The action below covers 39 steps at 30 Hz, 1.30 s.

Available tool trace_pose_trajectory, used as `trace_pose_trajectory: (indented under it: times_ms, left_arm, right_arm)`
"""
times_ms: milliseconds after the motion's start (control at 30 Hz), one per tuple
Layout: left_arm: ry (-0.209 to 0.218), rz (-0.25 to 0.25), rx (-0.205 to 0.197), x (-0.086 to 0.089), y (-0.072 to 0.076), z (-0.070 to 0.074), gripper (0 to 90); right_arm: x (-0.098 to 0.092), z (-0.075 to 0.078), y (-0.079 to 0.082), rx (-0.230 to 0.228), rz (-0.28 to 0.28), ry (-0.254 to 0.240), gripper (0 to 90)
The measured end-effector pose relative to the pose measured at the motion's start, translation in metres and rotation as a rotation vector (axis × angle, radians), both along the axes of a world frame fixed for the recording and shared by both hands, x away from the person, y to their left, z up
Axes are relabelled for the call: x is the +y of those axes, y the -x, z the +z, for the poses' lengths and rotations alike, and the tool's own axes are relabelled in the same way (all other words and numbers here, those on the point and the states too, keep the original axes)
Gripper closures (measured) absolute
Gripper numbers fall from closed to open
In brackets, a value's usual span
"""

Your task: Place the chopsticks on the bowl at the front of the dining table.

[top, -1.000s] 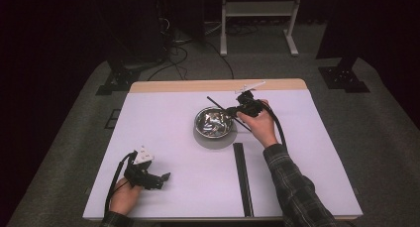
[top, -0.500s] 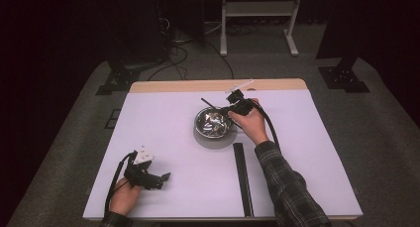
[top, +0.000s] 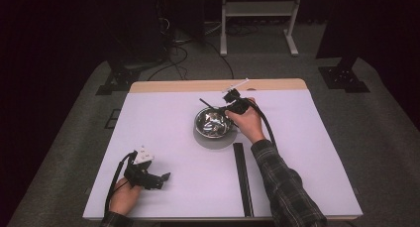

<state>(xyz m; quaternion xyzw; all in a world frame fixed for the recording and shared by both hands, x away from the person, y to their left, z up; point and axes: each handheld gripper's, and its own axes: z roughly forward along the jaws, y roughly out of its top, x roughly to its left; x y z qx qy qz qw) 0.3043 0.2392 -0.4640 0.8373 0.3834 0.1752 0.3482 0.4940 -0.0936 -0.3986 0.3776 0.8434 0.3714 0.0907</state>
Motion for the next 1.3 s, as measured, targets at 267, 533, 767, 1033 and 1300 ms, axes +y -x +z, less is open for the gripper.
trace_pose_trajectory:
  times_ms: [267, 533, 767, 1033, 1300]
  left_arm:
    - [0.000, 0.000, 0.000, 0.000, 0.000, 0.000, 0.0]
    - [0.000, 0.000, 0.000, 0.000, 0.000, 0.000, 0.0]
    - [0.000, 0.000, 0.000, 0.000, 0.000, 0.000, 0.0]
    - [0.000, 0.000, 0.000, 0.000, 0.000, 0.000, 0.0]
    - [-0.001, -0.001, 0.000, 0.000, 0.000, 0.000, 0.0]
  right_arm:
    - [0.002, -0.002, -0.002, 0.000, -0.004, 0.009, 85.8]
    - [0.002, -0.002, -0.002, -0.004, -0.004, 0.008, 80.3]
    - [-0.004, 0.009, 0.004, -0.034, -0.007, 0.013, 76.1]
    - [-0.019, 0.020, 0.022, -0.056, 0.007, -0.010, 73.3]
    - [-0.039, 0.022, 0.039, -0.063, 0.010, -0.043, 70.1]
